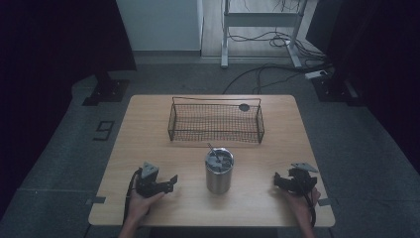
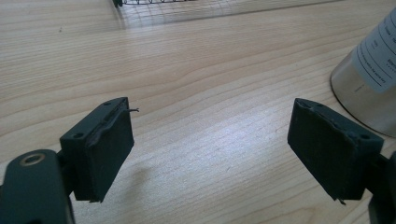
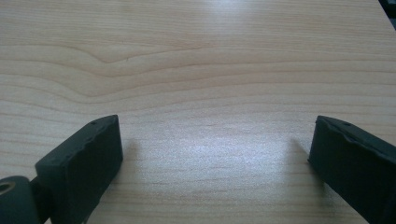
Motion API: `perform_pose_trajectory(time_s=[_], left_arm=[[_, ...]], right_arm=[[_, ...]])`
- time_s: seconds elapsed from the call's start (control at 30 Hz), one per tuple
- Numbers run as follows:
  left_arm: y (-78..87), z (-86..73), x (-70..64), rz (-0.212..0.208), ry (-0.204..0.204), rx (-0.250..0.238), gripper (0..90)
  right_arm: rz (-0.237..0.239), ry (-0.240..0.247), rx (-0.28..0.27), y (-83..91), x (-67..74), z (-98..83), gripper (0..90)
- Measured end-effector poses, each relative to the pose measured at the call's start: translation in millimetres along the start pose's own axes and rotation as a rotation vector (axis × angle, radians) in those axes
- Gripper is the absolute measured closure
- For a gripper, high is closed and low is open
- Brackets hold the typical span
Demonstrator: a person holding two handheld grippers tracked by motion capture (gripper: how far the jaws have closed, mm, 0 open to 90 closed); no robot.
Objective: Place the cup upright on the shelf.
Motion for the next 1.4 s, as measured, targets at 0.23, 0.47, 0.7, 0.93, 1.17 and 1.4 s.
perform_pose_trajectory(time_s=[0.23,0.47,0.7,0.93,1.17,1.4], left_arm=[[0.7,0.6,1.9,-0.003,0.011,-0.005,14.5],[5.3,3.3,0.6,-0.005,0.011,-0.027,14.4],[7.9,5.3,0.6,-0.018,0.020,-0.036,14.4],[9.8,11.1,-2.6,-0.032,0.027,-0.053,14.4],[10.1,19.8,-9.5,-0.061,0.059,-0.046,15.0],[18.0,39.1,-30.1,-0.101,0.007,-0.085,14.7]], right_arm=[[0.011,0.012,-0.007,0.8,0.8,-0.2,5.2],[0.009,0.010,-0.014,2.9,1.6,-1.6,7.6],[0.008,0.008,-0.016,4.2,1.8,-2.5,8.7],[0.027,0.023,-0.014,3.5,-0.2,-2.0,8.3],[0.036,0.030,-0.012,3.0,-1.1,-1.4,7.9],[0.035,0.029,-0.013,3.0,-1.2,-1.4,8.2]])
Point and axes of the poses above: each handheld gripper's, and its own axes: y roughly backward along the jaws, z roughly out of its top, x roughly to its left, the point moved 4 cm from there along -y, roughly forward along the jaws, and after that the axes turned 1 degree about z, right-handed, at the moved point
